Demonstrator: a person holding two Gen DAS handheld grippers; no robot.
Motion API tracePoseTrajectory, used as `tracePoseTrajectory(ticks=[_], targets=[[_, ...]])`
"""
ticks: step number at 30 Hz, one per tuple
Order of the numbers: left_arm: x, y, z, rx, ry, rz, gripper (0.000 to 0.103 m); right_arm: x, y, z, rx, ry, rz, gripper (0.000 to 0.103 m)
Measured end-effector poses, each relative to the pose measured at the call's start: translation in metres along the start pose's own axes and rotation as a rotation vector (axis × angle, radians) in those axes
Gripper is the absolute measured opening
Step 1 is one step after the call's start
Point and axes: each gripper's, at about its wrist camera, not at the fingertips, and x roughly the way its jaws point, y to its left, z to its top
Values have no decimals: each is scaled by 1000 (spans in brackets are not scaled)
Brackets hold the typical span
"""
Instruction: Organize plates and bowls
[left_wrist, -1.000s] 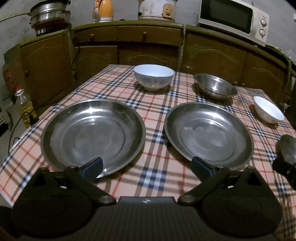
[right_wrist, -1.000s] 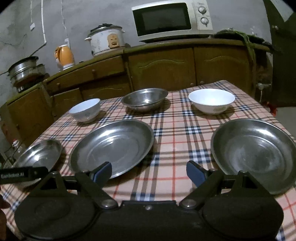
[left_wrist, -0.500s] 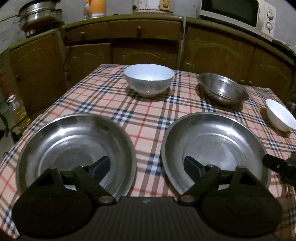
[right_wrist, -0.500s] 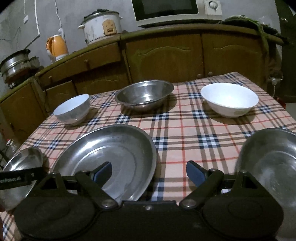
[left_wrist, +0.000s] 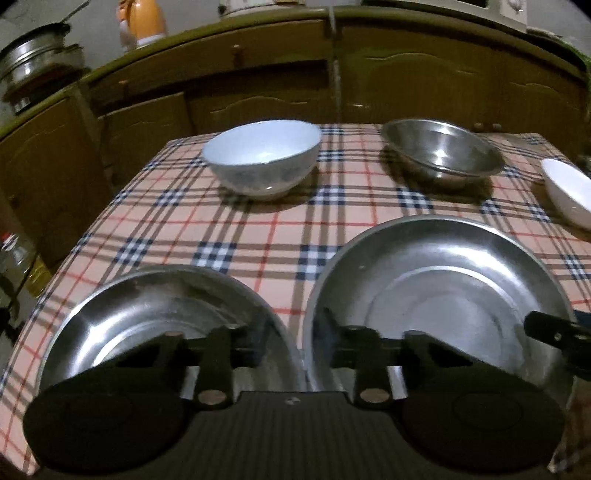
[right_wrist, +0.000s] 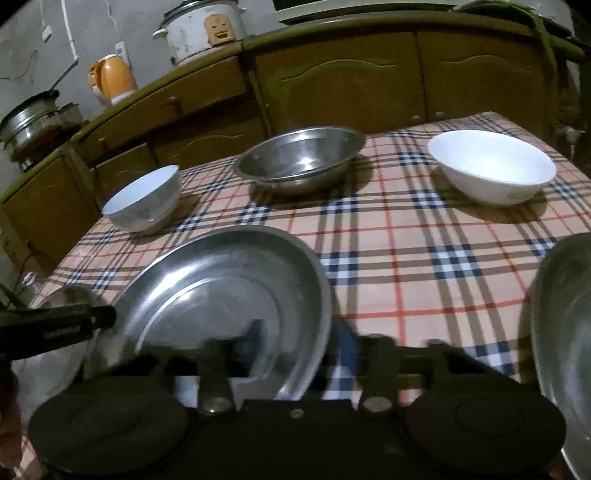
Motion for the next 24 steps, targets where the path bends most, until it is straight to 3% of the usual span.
tracePoseTrajectory(ticks=[2,5,6,16,21,24], targets=[[-1,-1,0,12,-1,-2,17,-1,1,0,14,0,5,36],[-6,1,-3,8,-12,-20,14,-3,-5,-1,33,4,-12,17],[-8,3,-4,-5,-23,-30,14,-5,-9,-3,39,4,-4,16],[-22,-1,-21,-18,-69,-150,17,-39,-30,-24,46,1,-9,15],[-20,-15,-23,8,-88,-167,17,-52,-38,-31,43,-12,-28,16],[-13,-16,-24,7,-57,-205,25,-54,-42,-33,56,-12,-25,16]])
